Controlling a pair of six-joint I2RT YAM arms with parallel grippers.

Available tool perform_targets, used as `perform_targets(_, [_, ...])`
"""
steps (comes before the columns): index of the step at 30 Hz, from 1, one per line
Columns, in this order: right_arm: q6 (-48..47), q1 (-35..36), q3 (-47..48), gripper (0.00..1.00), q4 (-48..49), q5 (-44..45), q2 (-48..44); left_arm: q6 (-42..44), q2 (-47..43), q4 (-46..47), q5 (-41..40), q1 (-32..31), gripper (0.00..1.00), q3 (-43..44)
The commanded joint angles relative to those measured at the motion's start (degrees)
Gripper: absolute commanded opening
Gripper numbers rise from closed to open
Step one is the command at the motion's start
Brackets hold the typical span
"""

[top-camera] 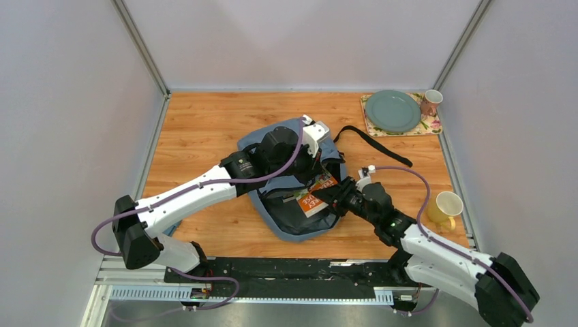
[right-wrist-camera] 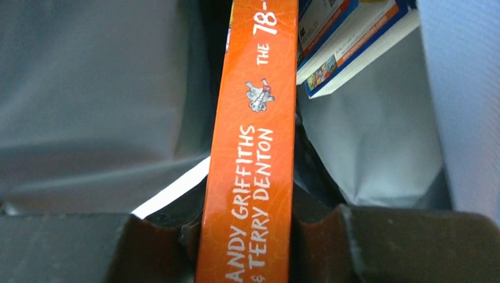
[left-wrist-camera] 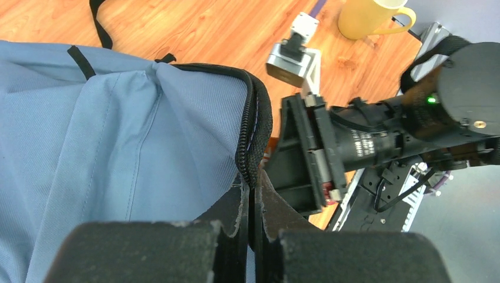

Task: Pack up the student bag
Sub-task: Place the book in the student bag.

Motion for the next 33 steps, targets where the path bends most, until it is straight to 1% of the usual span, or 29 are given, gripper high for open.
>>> perform_targets(1, [-3.86,0.80,6.31,0.00,17.75,3.09,7.93,-1.42,-4.86,8.09,1.52,-0.47,0.00,-0.53])
perform_targets(2, [-4.03,0.89,8.23,0.00,18.74,3.10,12.12,-2.29,-5.03,8.53,1.08,-0.47,0.00,-1.41])
perform_targets(4, [-4.12,1.33,9.99,0.00,21.28,4.06,16.45,-2.91,-5.47,9.33,0.73,-0.47,0.00,-2.03])
perform_targets(5, [-3.95,1.51,10.79,0.00,22.26,4.67,20.56,-3.44,-5.56,9.33,0.03,-0.47,0.00,-2.20])
perform_targets(7, [-3.07,2.38,13.16,0.00,24.19,6.61,24.63,-3.62,-5.91,9.24,-0.41,-0.47,0.00,-2.47])
perform_targets(8, [-2.46,2.73,13.86,0.02,24.90,6.61,28.65,-3.71,-6.09,9.24,-0.68,-0.47,0.00,-2.73])
perform_targets(9, [-2.02,3.17,15.26,0.04,25.17,10.61,30.60,-3.71,-6.18,9.33,-0.68,-0.47,0.00,-2.73])
perform_targets(11, [1.04,5.63,16.06,0.13,23.68,15.72,35.16,-3.97,-6.26,9.33,-0.59,-0.47,0.00,-2.91])
perform_targets(12, [1.58,6.86,16.24,0.19,22.98,21.67,36.59,-4.06,-6.27,9.59,-0.50,-0.47,0.00,-2.91])
perform_targets(13, [2.37,8.61,16.85,0.26,21.06,23.73,37.90,-4.23,-6.35,9.59,-0.50,-0.47,0.00,-3.08])
perform_targets(14, [3.16,9.15,17.29,0.37,19.99,24.71,40.44,-4.67,-6.18,9.68,-0.50,-0.47,0.00,-3.26])
perform_targets(16, [3.35,9.33,16.08,0.45,22.07,24.20,42.57,-5.02,-6.35,10.03,-0.33,-0.47,0.00,-3.61])
perform_targets(17, [3.43,9.24,15.37,0.51,22.27,24.02,43.62,-5.20,-6.44,10.03,0.02,-0.47,0.00,-3.96])
perform_targets(19, [3.09,9.24,11.87,0.55,23.40,23.58,42.93,-5.20,-6.70,10.03,0.02,-0.47,0.00,-4.66])
perform_targets(21, [3.00,9.16,9.58,0.67,22.71,22.96,39.95,-5.20,-7.23,10.38,-0.06,-0.47,0.00,-5.54])
perform_targets(22, [-0.05,9.24,8.78,0.70,22.62,22.44,38.63,-5.29,-7.32,10.65,-0.24,-0.47,0.00,-5.81])
perform_targets(23, [-0.86,9.24,8.51,0.73,20.27,22.17,35.23,-5.38,-7.32,10.82,-0.07,-0.47,0.00,-6.24])
perform_targets(24, [-1.31,9.33,8.94,0.73,16.68,21.56,33.54,-5.38,-7.32,11.08,-0.06,-0.47,0.00,-6.42])
perform_targets(25, [-2.96,9.77,9.47,0.73,10.64,21.38,32.04,-5.46,-7.41,11.17,0.11,-0.38,0.00,-6.60])
perform_targets(26, [-3.24,10.03,9.74,0.76,8.58,21.29,29.85,-5.46,-7.23,11.26,0.29,-0.47,0.00,-6.51])
perform_targets(30, [-1.93,11.09,6.68,0.75,6.63,20.76,26.32,-5.64,-6.97,11.26,0.64,-0.38,0.00,-6.42])
perform_targets(31, [-1.58,11.35,6.14,0.73,6.54,20.94,25.36,-5.64,-6.88,11.35,0.55,-0.47,0.00,-6.42])
perform_targets(33, [-1.05,11.53,4.83,0.60,6.71,21.20,24.56,-5.82,-7.14,11.53,0.55,-0.38,0.00,-6.60])
